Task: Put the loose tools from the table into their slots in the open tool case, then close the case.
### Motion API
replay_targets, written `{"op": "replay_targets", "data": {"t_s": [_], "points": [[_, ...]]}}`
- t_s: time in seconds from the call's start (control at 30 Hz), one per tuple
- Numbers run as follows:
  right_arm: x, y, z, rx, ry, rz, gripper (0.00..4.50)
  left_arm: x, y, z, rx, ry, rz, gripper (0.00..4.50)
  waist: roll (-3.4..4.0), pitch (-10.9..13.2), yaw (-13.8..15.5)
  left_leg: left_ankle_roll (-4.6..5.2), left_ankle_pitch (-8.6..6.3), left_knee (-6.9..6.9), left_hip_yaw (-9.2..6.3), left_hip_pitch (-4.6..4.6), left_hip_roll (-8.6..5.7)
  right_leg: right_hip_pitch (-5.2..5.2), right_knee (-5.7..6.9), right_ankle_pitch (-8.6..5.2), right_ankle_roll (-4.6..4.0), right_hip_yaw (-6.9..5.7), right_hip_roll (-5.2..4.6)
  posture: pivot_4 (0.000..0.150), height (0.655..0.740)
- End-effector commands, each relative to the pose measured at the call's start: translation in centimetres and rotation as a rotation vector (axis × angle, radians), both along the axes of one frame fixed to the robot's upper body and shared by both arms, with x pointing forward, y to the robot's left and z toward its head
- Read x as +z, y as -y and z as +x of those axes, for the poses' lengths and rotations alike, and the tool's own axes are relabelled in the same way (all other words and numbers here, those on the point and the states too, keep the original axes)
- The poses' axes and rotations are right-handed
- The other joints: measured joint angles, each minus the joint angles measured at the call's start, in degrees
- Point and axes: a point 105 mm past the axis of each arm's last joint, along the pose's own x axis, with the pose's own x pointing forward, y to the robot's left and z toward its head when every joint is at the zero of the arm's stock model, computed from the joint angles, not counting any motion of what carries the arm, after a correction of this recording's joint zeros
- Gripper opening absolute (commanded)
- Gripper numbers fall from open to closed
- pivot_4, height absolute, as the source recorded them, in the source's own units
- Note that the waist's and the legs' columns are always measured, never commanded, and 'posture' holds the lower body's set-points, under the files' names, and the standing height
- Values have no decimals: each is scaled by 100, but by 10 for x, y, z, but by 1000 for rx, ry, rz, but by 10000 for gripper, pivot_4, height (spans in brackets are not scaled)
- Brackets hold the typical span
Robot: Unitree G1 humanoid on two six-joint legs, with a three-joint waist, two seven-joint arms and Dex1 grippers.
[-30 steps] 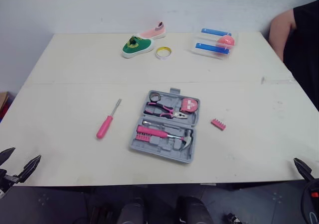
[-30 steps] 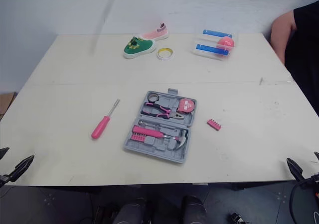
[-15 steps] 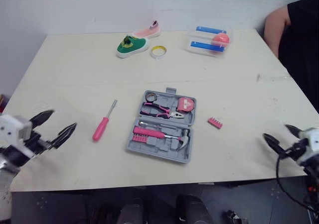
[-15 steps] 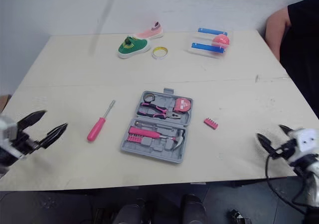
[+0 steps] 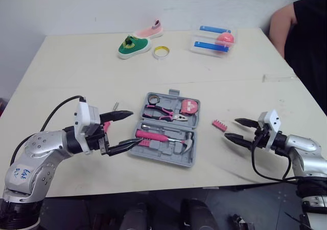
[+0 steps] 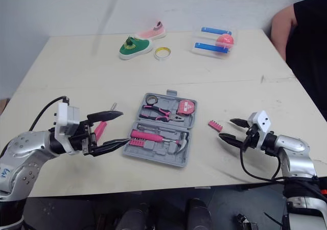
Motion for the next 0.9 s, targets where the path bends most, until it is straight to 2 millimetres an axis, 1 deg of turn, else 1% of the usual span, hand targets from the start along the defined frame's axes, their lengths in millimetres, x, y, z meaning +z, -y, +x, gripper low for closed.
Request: {"op": "replay_targets", "data": {"t_s": [0.03, 0.27, 0.43, 0.5, 0.57, 0.6, 0.67, 0.7, 0.73, 0.77, 0.9], "points": [[2, -3, 6, -11, -2, -11, 45000, 5, 7, -5, -35, 31, -5, 44658, -1, 0, 0, 0, 0, 1, 0, -1, -1, 0, -1, 0, 0, 1, -1, 1500, 7400], [-8, -14, 12, -11, -12, -59, 45000, 3, 15, -7, -59, 31, -8, 44658, -1, 1, 0, -2, 1, 6, -2, 0, 0, 1, -1, 0, 1, 0, -1, 1500, 7400], [-12, -14, 12, -25, -25, -80, 45000, 2, 16, -7, -67, 28, -4, 44658, -1, 1, 0, -2, 1, 6, -2, 0, 0, 1, -2, 0, 1, 1, -1, 1500, 7400], [-15, -13, 11, -30, -35, -102, 39856, 2, 16, -8, -70, 28, -2, 45000, -2, 0, 0, -1, 1, 6, -2, 0, 0, 1, -2, 0, 1, 1, -1, 1500, 7400], [-19, -12, 11, -33, -37, -130, 32082, 1, 17, -8, -75, 30, 1, 45000, -2, 0, 0, -2, 1, 6, -2, 0, 0, 1, -2, 0, 1, 0, -1, 1500, 7400], [-20, -13, 10, -24, -38, -142, 26751, 1, 18, -8, -79, 31, 1, 45000, -2, 0, 0, -2, 1, 6, -3, 0, 0, 1, -2, 0, 1, 0, -1, 1500, 7400], [-21, -13, 10, -27, -36, -139, 17725, 2, 18, -8, -83, 34, 2, 45000, -5, -2, 0, -2, 1, 6, -3, 0, 0, 3, -2, 1, 1, 0, -1, 1500, 7400], [-20, -12, 10, -32, -37, -129, 11911, 3, 18, -7, -85, 36, 2, 45000, -6, -2, 0, -1, 1, 6, -3, 2, 0, 6, -2, 1, 1, 0, -1, 1500, 7400], [-20, -12, 10, -35, -37, -123, 8374, 4, 18, -7, -87, 37, 2, 45000, -8, -3, 0, -1, 1, 7, -3, 3, 0, 7, -2, 1, 2, 1, -1, 1500, 7400], [-20, -12, 9, -38, -37, -111, 7514, 4, 18, -7, -92, 36, 2, 45000, -10, -4, -1, -1, 1, 8, -3, 3, 0, 8, -2, 2, 3, 1, -2, 1500, 7400], [-11, -13, 8, -26, 6, -78, 7521, 4, 21, -10, -129, 41, 16, 45000, -10, -5, 1, -2, 1, 8, -4, 4, 0, 8, -3, 2, 3, 1, -2, 1500, 7400]]}}
